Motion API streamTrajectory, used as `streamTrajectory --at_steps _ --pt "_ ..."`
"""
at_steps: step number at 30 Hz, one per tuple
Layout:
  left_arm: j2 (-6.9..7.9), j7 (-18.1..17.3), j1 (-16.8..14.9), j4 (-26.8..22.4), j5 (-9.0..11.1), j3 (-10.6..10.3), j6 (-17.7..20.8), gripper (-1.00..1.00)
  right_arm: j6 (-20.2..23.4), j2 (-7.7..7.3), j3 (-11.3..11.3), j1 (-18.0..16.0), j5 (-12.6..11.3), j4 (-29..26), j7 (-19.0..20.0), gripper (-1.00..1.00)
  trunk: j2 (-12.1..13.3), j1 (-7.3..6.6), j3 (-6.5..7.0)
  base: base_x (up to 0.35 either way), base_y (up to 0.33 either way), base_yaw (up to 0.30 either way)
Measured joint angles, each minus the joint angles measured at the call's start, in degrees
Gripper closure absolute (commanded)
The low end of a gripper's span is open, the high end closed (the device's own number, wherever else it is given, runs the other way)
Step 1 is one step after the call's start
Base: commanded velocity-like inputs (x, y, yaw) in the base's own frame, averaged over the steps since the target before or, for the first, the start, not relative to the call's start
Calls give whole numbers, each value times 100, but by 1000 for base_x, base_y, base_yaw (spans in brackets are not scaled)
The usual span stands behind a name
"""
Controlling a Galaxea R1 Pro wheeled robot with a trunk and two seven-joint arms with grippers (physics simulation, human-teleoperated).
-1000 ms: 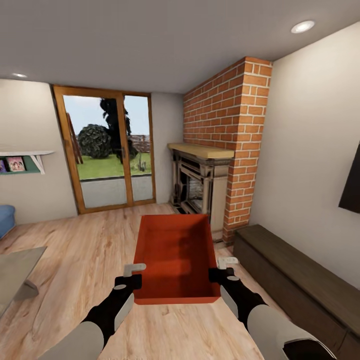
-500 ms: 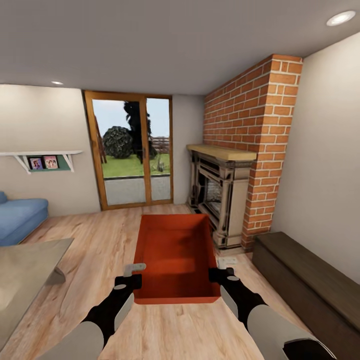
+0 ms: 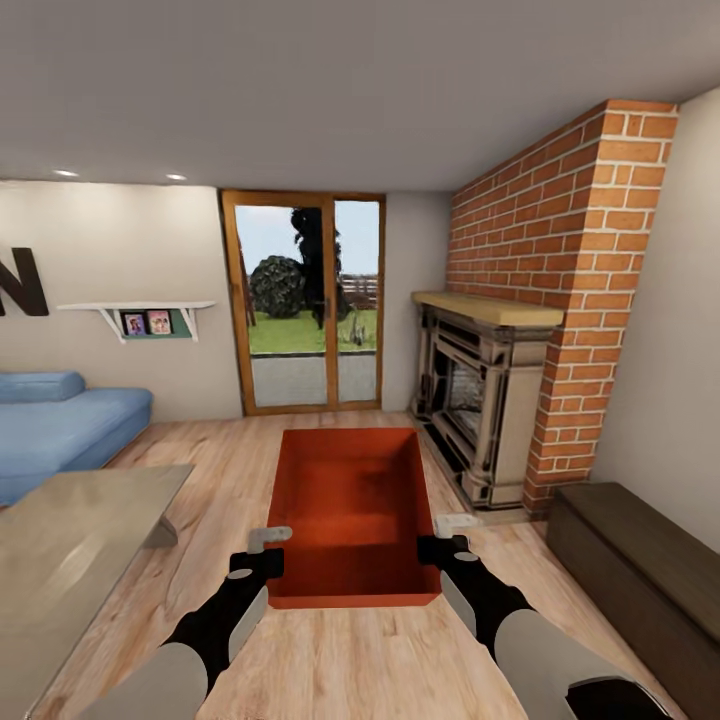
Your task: Move the two storage containers from the living room to the garage. In the garage, place one container on the floor and stack the other container on top of it (either order is fine).
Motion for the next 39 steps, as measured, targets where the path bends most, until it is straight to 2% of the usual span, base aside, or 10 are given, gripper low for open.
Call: streamTrajectory --at_steps 39 --pt "1 3 1 -4 4 -5 1 100 0 0 1 -2 1 -1 0 100 0 0 114 0 0 264"
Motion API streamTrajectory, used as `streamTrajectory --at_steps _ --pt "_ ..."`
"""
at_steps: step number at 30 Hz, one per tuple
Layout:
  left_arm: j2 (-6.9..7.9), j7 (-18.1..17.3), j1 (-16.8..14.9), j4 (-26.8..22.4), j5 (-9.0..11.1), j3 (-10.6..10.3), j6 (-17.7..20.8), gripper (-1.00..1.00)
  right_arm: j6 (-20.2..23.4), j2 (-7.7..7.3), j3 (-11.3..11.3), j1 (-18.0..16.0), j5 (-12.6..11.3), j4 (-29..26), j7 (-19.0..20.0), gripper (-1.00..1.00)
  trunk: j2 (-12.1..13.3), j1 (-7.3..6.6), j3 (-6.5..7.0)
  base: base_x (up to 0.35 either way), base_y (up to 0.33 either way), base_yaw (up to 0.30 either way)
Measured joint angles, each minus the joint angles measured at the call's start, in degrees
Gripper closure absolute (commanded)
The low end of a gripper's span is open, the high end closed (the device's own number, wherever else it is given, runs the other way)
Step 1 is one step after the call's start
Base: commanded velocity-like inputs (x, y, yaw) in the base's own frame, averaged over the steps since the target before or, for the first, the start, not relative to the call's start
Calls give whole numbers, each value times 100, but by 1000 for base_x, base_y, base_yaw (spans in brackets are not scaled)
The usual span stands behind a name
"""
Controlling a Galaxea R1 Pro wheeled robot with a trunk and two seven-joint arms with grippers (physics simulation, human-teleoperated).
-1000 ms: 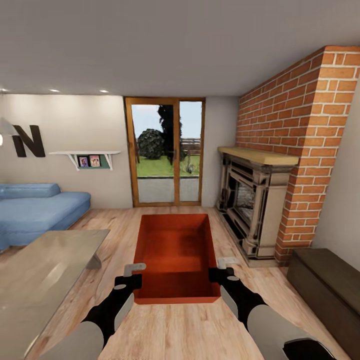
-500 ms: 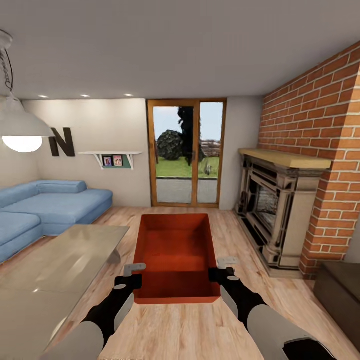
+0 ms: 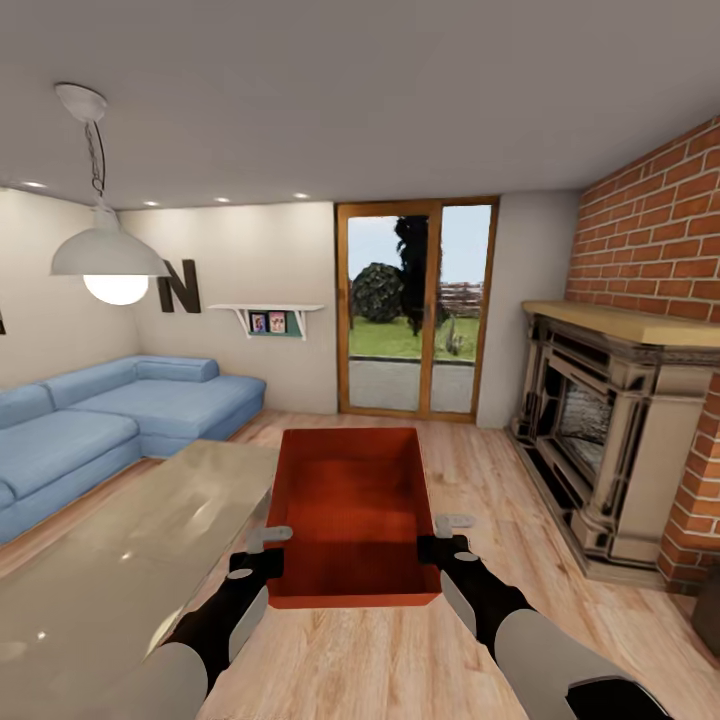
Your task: Move the two storage containers from the living room to the garage. In the garage, place one container on the floor and stack the other container on top of it (either order is fine).
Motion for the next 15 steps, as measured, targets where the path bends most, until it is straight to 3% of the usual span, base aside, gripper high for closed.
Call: streamTrajectory --at_steps 15 --pt "10 5 2 -15 24 -27 2 100 -1 7 -17 1 18 -7 -1 100 0 0 44 0 0 264"
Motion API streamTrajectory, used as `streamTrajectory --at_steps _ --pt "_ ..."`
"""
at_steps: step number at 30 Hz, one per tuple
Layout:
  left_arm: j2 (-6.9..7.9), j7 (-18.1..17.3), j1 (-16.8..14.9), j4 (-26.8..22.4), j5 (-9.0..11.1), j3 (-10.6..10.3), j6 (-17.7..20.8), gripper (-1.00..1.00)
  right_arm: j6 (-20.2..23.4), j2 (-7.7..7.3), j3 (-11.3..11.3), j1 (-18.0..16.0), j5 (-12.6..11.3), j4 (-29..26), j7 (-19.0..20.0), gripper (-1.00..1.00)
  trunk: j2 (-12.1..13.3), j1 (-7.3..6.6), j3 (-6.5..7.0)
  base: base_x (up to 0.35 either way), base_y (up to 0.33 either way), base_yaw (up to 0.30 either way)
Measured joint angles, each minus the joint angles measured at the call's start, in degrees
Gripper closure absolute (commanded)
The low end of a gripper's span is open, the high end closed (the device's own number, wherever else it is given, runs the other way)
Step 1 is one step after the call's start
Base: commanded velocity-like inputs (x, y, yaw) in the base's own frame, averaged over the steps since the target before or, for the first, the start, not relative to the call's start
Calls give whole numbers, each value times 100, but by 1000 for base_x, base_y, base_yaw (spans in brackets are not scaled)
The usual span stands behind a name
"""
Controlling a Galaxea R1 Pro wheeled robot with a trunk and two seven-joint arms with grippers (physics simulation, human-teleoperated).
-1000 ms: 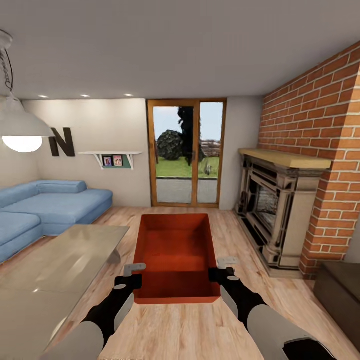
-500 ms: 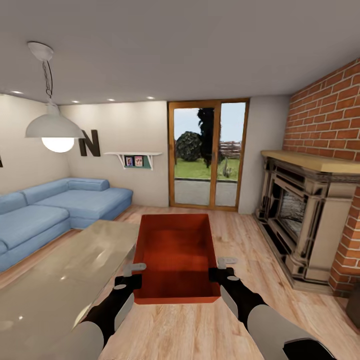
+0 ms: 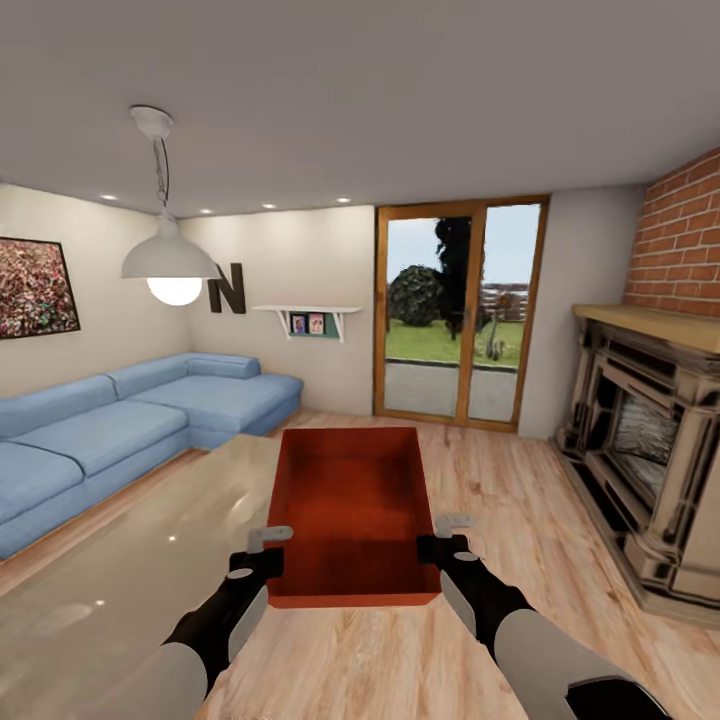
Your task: Move the two storage containers from the living room to the garage. In the garage, place one container on the floor and stack the other container on top of it (either order is fine).
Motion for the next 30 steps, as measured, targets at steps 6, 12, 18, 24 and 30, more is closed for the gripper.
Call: streamTrajectory --at_steps 6,12,18,24,30 --pt "0 0 0 0 0 0 0 100 0 0 0 0 0 0 0 100 0 0 17 0 0 264" --pt "-1 0 -1 0 -1 2 0 100 0 -1 1 -2 0 0 1 100 0 0 35 0 0 264" --pt "-1 1 0 1 5 1 0 100 8 -1 0 -2 4 -1 2 100 0 0 43 0 0 267" --pt "-1 3 1 5 17 -5 2 100 19 -1 -11 0 18 -6 7 100 0 0 44 0 0 277" --pt "-2 2 -1 2 6 1 1 100 9 -2 -6 -2 9 -2 7 100 0 0 44 0 0 280"
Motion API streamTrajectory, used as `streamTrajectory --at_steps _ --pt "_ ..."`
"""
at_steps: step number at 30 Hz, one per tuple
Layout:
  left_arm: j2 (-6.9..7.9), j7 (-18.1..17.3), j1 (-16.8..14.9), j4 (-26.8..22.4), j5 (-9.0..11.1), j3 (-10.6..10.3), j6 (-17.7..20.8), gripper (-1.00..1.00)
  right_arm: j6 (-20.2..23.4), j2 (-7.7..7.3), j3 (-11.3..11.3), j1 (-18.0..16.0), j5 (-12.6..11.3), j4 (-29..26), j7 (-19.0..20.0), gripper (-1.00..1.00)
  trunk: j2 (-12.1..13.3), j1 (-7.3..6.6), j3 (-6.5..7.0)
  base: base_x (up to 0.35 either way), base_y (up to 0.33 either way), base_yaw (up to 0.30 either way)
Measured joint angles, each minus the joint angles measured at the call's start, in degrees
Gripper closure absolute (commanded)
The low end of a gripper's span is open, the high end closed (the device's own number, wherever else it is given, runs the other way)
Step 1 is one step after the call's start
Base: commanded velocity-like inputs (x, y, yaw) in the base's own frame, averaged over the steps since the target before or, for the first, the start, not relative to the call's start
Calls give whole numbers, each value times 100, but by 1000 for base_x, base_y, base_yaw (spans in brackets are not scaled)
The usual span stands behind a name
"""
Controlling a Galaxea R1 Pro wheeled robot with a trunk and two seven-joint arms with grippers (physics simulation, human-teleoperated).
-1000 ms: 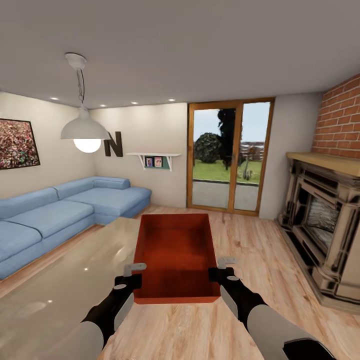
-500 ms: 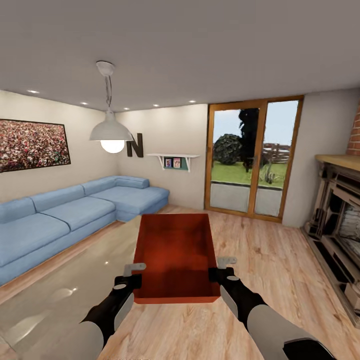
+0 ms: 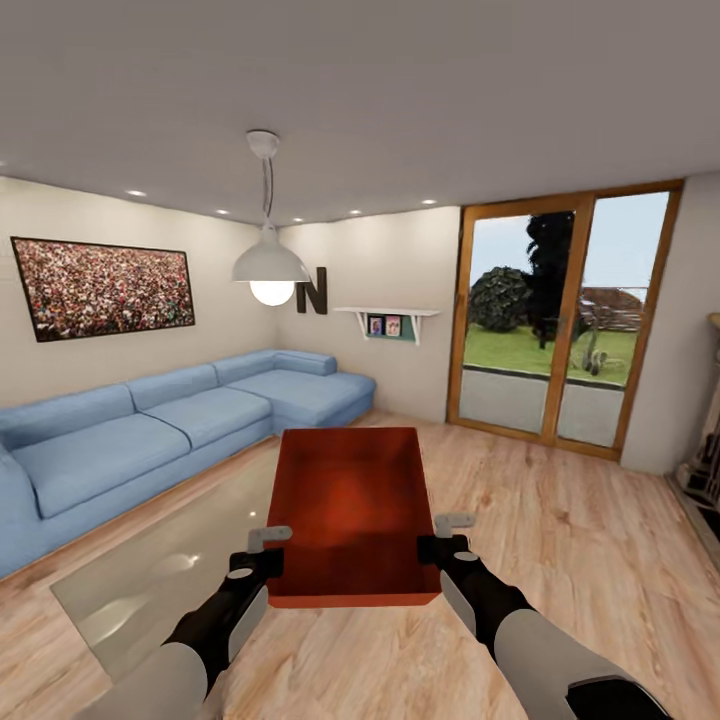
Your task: Move the two storage containers from the living room to the garage. In the garage, place one container on the floor and stack the other container on top of it (either order is fine).
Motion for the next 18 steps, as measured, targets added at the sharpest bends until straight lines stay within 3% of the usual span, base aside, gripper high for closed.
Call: streamTrajectory --at_steps 18 --pt "1 6 1 -2 5 -8 0 100 -1 -1 5 1 -4 -1 -1 100 0 0 0 0 0 280"
